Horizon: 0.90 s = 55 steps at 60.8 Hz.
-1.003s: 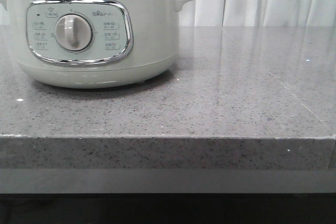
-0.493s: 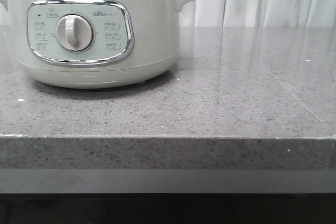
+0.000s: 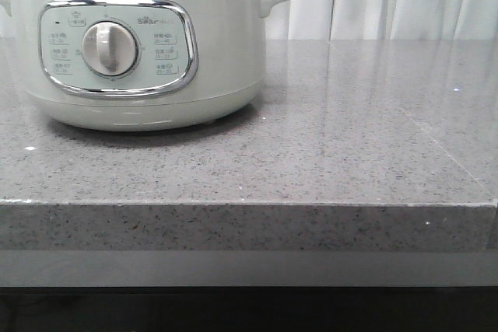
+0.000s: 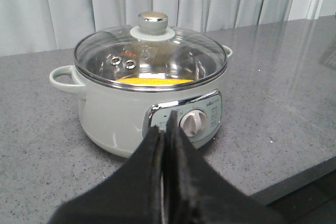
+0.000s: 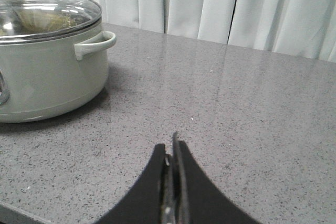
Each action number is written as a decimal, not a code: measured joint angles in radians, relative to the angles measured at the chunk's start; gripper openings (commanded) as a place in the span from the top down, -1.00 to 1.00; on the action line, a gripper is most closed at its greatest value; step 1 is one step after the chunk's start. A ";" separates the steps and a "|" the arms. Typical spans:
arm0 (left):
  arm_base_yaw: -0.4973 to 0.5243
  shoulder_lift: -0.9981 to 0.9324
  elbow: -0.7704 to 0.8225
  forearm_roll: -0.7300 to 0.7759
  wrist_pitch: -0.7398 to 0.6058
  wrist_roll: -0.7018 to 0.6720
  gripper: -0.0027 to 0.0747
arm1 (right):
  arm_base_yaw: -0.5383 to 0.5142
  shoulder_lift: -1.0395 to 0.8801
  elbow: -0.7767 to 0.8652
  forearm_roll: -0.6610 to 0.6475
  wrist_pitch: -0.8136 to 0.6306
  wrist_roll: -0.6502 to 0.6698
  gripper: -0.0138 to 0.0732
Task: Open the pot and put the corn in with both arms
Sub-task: 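Release the lid knob and raise the left gripper away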
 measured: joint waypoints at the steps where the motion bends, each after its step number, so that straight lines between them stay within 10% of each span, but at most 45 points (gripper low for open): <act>1: 0.000 0.000 0.005 0.000 0.000 0.000 0.98 | 0.000 0.000 0.000 0.000 0.000 0.000 0.84; 29: 0.023 -0.055 0.113 0.092 -0.103 -0.072 0.98 | 0.000 0.000 0.000 0.000 0.000 0.000 0.84; 55: 0.333 -0.208 0.437 0.165 -0.281 -0.147 0.98 | 0.000 0.000 0.000 0.000 0.000 0.000 0.84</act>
